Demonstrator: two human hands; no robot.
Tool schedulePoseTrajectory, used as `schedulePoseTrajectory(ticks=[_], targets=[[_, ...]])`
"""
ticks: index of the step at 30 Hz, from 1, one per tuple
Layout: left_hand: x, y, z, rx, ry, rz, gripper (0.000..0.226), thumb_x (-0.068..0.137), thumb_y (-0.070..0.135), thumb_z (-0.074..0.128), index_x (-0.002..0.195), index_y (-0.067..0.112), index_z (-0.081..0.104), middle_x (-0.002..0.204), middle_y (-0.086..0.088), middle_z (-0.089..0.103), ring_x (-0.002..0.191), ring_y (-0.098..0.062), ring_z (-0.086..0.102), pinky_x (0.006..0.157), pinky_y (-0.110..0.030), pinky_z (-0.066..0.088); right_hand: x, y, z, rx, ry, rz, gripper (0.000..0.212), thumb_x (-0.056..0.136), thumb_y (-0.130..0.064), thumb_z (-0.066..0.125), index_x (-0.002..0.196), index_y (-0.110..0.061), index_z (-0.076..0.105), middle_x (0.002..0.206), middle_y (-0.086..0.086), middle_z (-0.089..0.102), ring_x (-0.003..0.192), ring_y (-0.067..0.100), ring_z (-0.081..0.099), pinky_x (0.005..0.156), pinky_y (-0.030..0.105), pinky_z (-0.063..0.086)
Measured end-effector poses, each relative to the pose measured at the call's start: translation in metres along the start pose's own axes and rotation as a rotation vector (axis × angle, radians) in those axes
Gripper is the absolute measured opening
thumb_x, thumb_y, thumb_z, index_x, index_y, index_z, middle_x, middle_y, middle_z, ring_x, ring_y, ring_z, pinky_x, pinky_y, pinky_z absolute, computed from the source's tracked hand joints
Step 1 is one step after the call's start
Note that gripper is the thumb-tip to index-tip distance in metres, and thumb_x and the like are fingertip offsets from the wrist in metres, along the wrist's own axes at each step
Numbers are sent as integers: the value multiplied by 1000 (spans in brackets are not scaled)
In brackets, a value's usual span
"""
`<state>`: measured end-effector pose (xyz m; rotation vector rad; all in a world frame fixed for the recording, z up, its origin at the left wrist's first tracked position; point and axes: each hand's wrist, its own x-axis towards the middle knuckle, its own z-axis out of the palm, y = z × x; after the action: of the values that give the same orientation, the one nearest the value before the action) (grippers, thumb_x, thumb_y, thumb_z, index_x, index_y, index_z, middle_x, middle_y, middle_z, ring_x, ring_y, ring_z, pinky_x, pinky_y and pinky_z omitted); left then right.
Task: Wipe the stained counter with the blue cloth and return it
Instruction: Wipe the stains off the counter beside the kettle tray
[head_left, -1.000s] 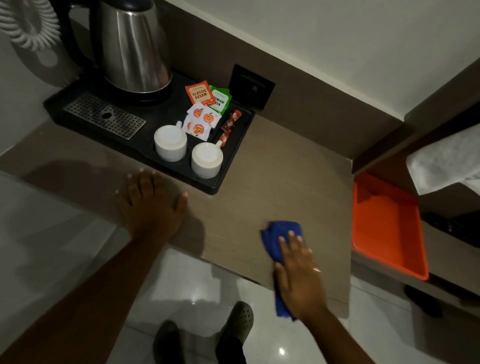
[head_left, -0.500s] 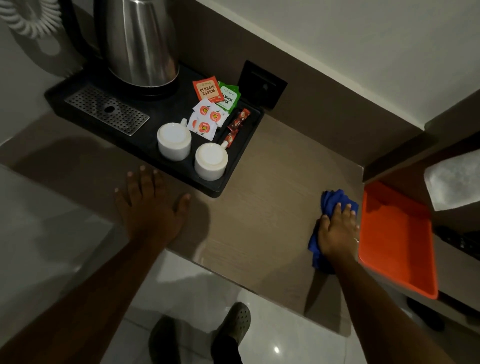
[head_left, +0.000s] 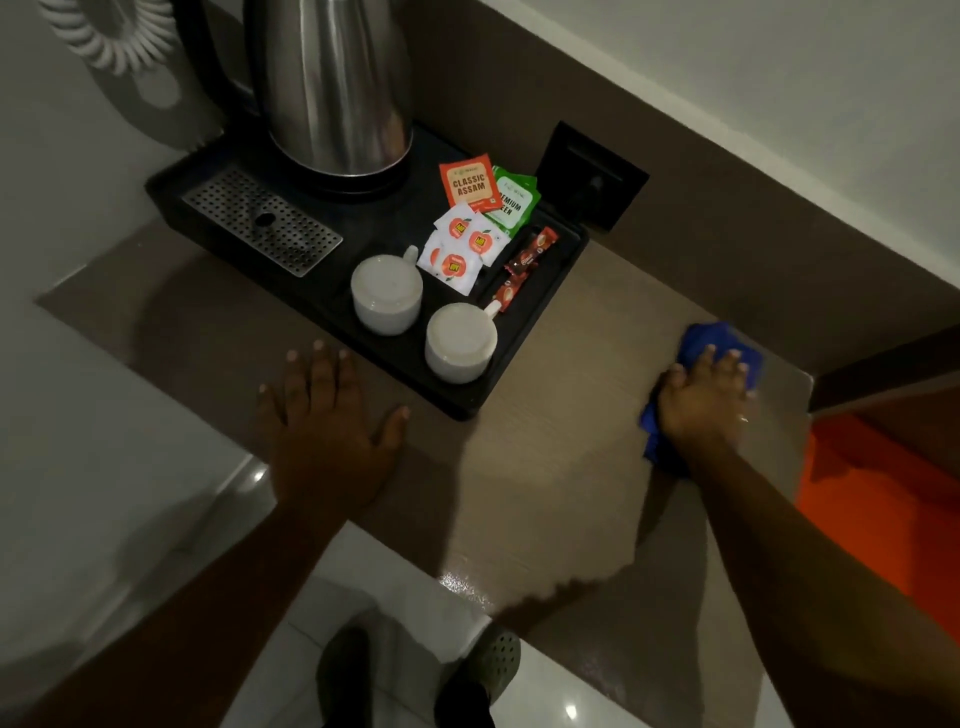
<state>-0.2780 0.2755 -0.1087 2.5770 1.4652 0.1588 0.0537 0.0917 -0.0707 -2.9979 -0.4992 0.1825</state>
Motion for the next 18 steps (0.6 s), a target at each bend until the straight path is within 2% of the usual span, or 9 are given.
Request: schedulePoseTrajectory(ticks=[3,5,9,11,13,15,18], targets=[[-1,1,-3,-19,-24,-14,87,86,68,31,148,8,29,158,-21,27,145,-43,22,113,-64,15,-43,-40,12,42,-11,-260,65,97,-49,23,151,-13,15,160,15,9,148,30,4,118,46,1],[-1,2,-5,-36,-25,-9,88,85,68,32,149,7,30,159,-22,26,145,-44,21,113,-65,14,-80,-54,19,56,-18,-325,66,96,-53,21,151,-16,14,161,12,8,149,29,3,118,44,0],[-1,5,-13,-28,-73,-19,90,84,68,29,150,8,27,161,-20,21,147,-42,16,115,-65,11,-131,-60,34,80,37,-355,57,99,-38,29,150,-15,20,160,13,14,148,29,9,120,43,3],[-3,7,-17,-22,-88,-20,90,85,68,27,151,8,25,162,-20,19,148,-41,14,116,-64,10,-135,-60,32,183,62,-342,50,100,-30,30,148,-15,26,159,11,20,148,27,13,120,40,4],[-3,8,-24,-25,-116,-15,88,87,67,28,151,7,24,162,-20,18,148,-41,13,116,-63,9,-134,-57,25,413,53,-311,46,101,-25,32,146,-15,32,157,9,27,147,21,17,121,36,4],[-6,9,-28,-39,-117,12,85,89,64,31,150,6,26,161,-22,19,148,-42,14,117,-62,12,-134,-51,15,751,-32,-219,43,101,-22,35,144,-16,38,154,6,35,144,17,25,122,37,9],[-20,21,-34,-115,-47,108,83,86,58,35,147,1,35,157,-28,25,146,-46,21,115,-62,22,-129,-27,-11,1346,-182,64,39,99,-21,42,137,-18,49,141,5,53,130,21,48,114,43,33]])
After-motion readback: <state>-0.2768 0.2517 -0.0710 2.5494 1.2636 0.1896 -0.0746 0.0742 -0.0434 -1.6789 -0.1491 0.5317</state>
